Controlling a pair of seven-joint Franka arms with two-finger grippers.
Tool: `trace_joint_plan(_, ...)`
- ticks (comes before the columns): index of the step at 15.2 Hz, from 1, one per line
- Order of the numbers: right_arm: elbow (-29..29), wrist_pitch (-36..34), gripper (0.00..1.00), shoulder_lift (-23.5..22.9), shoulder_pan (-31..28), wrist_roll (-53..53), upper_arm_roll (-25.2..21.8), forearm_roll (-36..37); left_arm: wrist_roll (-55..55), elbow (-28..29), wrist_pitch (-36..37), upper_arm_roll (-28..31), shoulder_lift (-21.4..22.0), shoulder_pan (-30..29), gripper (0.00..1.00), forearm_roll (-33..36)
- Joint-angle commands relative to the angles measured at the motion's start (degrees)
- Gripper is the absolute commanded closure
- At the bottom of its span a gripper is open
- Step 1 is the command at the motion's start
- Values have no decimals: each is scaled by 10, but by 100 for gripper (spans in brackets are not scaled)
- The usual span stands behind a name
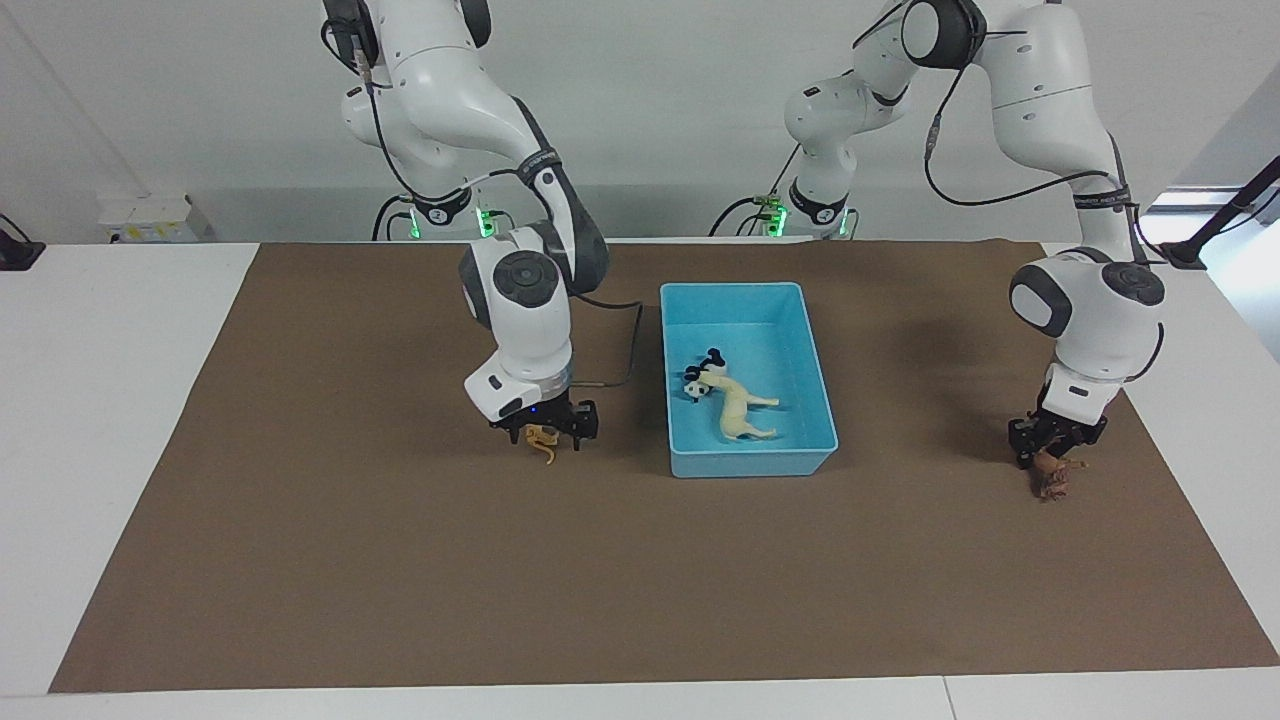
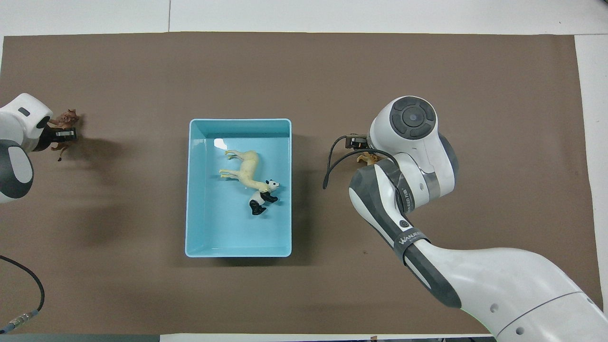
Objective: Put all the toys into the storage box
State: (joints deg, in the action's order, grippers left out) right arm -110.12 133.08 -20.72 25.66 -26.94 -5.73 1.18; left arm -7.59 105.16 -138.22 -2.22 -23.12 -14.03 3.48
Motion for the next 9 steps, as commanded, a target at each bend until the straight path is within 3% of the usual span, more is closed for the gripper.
trace_joint_plan(1,-36,27,0,26,2,12,11,-27,71,-57,118,7,20,49,100,8)
trace_joint_plan(6,-67,60,0,29,4,52,11,-39,314,-62,300,2,118,201,100,2)
trace_joint_plan(9,-98,97,0,34,5,53,11,-39,434,-49,325,-1,134,303,99,-25)
